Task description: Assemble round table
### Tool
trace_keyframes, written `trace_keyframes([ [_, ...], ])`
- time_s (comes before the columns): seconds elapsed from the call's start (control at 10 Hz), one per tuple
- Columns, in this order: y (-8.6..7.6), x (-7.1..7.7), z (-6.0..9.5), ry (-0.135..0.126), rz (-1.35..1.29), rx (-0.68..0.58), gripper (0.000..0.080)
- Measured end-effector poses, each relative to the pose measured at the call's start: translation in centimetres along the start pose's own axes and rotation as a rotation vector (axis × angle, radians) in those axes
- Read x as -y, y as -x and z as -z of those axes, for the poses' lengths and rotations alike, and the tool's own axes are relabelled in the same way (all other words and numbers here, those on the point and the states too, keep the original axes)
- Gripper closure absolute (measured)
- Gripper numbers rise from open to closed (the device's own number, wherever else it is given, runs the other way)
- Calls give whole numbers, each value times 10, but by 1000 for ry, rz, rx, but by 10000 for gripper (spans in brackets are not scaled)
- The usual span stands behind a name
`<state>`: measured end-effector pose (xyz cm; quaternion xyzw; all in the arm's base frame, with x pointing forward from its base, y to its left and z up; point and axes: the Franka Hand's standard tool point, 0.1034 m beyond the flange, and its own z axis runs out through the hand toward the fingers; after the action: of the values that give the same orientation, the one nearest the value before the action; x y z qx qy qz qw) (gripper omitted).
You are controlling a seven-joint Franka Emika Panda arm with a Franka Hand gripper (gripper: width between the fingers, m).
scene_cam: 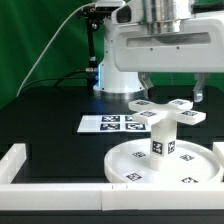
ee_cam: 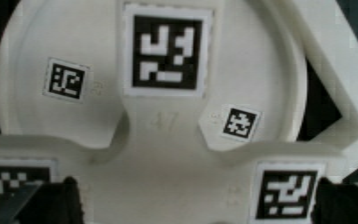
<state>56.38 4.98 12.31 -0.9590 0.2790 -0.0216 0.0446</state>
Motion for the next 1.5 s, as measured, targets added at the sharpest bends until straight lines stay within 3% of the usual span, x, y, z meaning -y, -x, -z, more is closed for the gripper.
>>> trace_keyframes([
  [0.2, 0, -1, 0, 7, 141, 1, 151],
  [0.4, -5, 0, 0, 55, 546, -4, 151],
  [0.5, -3, 2, -1, 64, 638, 3, 151],
  [0.8, -6, -6, -4, 51, 565, 10, 151],
  [1.5, 1, -14, -24, 78, 453, 38, 151],
])
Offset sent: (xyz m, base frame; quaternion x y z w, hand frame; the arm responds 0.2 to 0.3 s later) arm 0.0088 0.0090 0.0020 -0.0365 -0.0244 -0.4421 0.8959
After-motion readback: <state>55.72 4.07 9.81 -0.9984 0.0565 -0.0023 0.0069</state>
